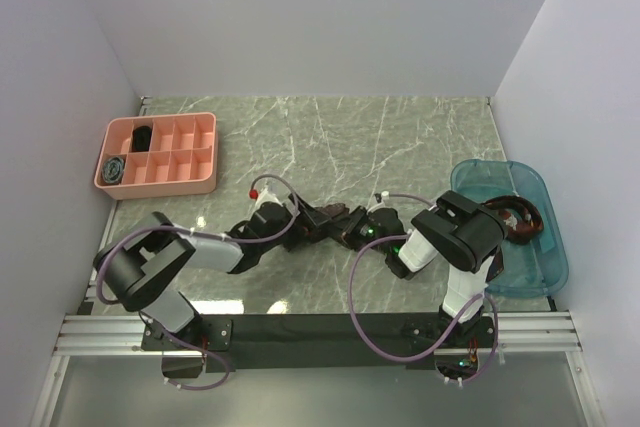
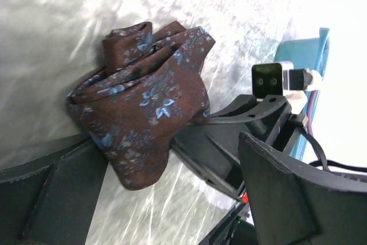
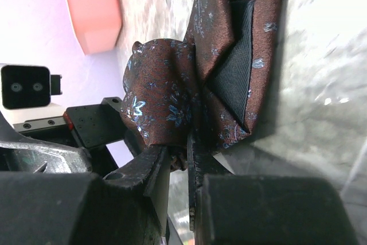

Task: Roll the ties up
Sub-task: Roll the tie

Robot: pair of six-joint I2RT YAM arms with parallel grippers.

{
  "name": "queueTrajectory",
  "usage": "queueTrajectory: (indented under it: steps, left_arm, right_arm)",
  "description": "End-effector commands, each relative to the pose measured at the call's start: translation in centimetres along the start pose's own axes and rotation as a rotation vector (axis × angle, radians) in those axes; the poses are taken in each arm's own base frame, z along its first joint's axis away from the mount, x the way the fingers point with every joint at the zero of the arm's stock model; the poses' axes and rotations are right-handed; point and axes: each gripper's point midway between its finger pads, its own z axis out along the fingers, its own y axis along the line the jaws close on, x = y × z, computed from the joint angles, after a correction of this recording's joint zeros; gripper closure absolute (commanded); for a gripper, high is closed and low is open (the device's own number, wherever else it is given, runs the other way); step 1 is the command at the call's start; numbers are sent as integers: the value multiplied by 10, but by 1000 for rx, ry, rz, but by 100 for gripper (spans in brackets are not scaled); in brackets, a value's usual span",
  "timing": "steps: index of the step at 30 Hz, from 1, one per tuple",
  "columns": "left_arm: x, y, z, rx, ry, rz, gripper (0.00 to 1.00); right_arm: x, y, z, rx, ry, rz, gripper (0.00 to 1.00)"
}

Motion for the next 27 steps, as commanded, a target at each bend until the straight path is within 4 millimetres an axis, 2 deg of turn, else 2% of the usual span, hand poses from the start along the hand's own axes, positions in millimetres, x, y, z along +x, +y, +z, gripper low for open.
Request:
queueTrajectory:
  steps: [1,5,10,14,27]
  left_arm:
    - [-7,10,-13,-5,-40,-38,2]
    - [-21,26,-25,-18,-123,-118,4]
    - [-23,35,-29,-26,-142,-190,4]
    - [-20,33,-22,-17,-123,-191,7]
    - [-14,14,-5,13,-80,-64,29]
  right_arm:
    - [32,-43,-9,154,123,3,100]
    - [33,-44,-9,156,129,10,100]
    - [34,-45,-9,156,128,23,100]
    - [35,-44,-8,154,132,22,100]
    - [44,-39,-6,149,154,25,100]
